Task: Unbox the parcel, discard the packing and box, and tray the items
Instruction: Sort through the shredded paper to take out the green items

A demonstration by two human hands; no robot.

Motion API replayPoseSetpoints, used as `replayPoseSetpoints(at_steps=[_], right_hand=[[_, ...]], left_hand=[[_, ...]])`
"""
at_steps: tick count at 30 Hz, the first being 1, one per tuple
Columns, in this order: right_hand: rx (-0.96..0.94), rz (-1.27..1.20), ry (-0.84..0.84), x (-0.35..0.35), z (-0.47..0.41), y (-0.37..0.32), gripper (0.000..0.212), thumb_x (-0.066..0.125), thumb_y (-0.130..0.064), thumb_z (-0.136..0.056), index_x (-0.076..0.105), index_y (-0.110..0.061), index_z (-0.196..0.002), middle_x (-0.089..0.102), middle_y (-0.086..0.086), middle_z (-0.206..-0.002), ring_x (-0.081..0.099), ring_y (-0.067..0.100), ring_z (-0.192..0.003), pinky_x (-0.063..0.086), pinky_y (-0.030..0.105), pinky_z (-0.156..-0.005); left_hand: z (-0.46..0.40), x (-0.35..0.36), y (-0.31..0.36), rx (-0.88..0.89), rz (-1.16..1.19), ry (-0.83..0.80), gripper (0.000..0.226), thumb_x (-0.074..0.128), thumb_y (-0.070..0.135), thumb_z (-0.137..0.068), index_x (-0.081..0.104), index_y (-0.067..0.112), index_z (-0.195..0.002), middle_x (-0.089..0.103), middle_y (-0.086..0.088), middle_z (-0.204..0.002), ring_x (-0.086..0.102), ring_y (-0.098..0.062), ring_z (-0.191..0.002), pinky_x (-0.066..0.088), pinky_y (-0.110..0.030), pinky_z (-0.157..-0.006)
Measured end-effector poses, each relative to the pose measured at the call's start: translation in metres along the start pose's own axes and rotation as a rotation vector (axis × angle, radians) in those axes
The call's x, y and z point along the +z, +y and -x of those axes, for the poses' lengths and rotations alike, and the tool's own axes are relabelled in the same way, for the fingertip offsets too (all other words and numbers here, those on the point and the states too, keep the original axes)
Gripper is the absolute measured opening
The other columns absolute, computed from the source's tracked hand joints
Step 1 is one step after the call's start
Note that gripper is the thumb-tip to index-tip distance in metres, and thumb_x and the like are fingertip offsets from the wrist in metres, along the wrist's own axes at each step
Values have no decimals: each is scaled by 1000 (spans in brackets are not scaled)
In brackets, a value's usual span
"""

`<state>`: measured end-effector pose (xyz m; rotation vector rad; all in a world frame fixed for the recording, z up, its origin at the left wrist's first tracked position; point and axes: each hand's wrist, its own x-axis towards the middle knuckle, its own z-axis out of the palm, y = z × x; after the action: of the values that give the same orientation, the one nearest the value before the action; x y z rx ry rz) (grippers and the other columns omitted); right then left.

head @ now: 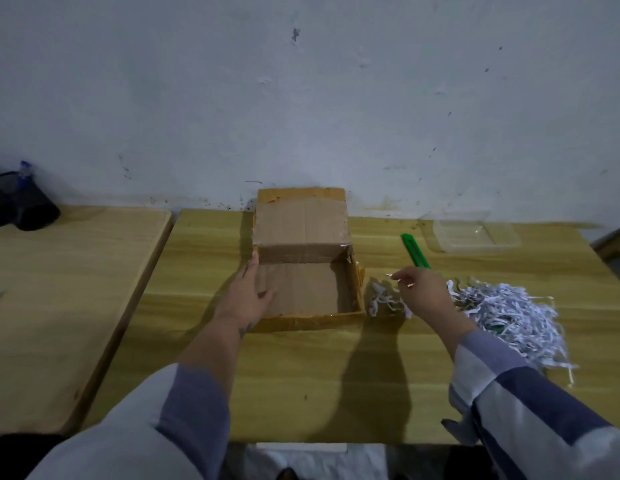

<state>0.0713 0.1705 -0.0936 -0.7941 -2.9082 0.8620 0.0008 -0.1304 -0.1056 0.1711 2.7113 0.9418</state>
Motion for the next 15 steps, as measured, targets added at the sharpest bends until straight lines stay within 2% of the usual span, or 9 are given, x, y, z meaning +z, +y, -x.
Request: replayPoseSetpoints(at_steps=[2, 4, 7, 9, 12, 15], right_hand=[[12, 2, -34, 2, 0, 1, 27, 49, -9, -91, 70, -19, -106, 71, 11, -100, 61, 23, -78, 47, 26, -68], [16, 8, -52, 3, 3, 1, 26, 50, -11, -91, 70, -19, -106, 70, 10, -98, 59, 22, -77, 45, 25, -68], [3, 11, -54, 3, 7, 1, 26, 51, -11, -89, 71, -19, -103, 72, 10, -99, 65, 26, -89, 52, 29, -76], [-4, 4, -49, 1, 8, 3, 25, 53, -11, -87, 72, -20, -100, 73, 10, -101, 66, 26, -93, 54, 32, -81], [-11, -13, -43, -9, 11, 8, 26, 52, -10, -87, 72, -20, -101, 73, 10, -100, 67, 28, -90, 53, 32, -78], [-8, -7, -24, -24, 13, 18, 26, 52, -12, -88, 72, -20, -102, 72, 14, -102, 67, 31, -92, 51, 31, -78]], left_hand=[[-2, -4, -4, 9, 71, -42, 89, 62, 41, -88, 0, 31, -152, 21, 0, -158, 27, -24, -143, 34, -42, -113], [-3, -7, -4, 14, 128, -52, 93, 66, 42, -85, 3, 30, -152, 22, -1, -158, 27, -23, -143, 33, -42, -113], [-5, -10, -1, -1, 163, -25, 93, 69, 45, -81, 13, 26, -152, 25, -2, -157, 30, -25, -141, 35, -43, -112], [-7, -12, 4, 3, 71, 19, 88, 70, 46, -81, 22, 22, -151, 28, -3, -155, 32, -26, -140, 34, -44, -112], [-10, -11, 22, 138, -26, 125, 58, 67, 34, -86, 44, 19, -138, 41, -3, -146, 43, -23, -130, 39, -40, -108], [-12, -1, 46, 225, -92, 215, 21, 62, 28, -90, 63, 27, -111, 58, 2, -127, 54, -19, -114, 44, -40, -99]])
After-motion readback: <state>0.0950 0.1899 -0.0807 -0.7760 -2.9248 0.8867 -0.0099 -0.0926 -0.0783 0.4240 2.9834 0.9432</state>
